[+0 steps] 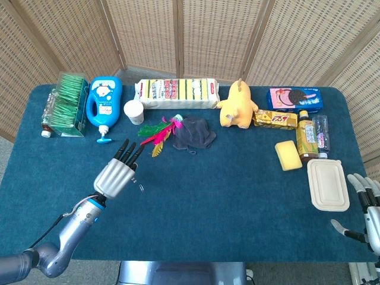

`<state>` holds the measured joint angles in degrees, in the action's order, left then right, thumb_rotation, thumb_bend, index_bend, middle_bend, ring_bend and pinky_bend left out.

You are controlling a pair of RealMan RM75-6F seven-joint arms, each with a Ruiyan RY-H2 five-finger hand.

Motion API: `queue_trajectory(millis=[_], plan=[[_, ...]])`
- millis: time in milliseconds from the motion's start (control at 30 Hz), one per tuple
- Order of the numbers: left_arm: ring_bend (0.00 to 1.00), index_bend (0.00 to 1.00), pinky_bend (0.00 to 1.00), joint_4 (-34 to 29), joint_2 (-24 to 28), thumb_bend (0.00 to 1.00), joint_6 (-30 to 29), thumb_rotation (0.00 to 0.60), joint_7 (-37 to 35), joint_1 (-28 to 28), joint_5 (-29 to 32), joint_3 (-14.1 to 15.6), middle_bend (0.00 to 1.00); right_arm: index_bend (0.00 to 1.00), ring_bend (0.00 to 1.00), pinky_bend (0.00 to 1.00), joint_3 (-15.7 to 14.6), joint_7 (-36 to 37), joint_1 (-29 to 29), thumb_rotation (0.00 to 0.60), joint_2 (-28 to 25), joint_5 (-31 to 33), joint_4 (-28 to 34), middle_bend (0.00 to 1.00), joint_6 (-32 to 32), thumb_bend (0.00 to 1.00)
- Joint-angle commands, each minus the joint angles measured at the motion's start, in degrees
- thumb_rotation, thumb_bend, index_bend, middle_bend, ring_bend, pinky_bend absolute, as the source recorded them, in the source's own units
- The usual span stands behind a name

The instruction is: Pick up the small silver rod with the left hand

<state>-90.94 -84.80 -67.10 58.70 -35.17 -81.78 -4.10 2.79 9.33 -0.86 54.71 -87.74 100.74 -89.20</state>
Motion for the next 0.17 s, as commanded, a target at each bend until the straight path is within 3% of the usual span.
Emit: queue_trajectory(millis=[33,167], plan=[[0.00,0.54,0.00,0.03,-0.88,0.75,0.21,0.600,2.09,-0.45,-0.17,0.43,0.00,0.00,0.00,0.00,0.04,0.20,-0.02,0.600,-0.11,0.01,-0.08,0.00,-0.05,0.00],[0.00,0.54,0.00,0.34,-1.09,0.75,0.04,0.600,3.24,-0.39,-0.03,0.60,0.00,0.00,0.00,0.00,0.05,0.32,0.03,0.600,-0.17,0.00,-0.09,0.00,0.04,0.00]])
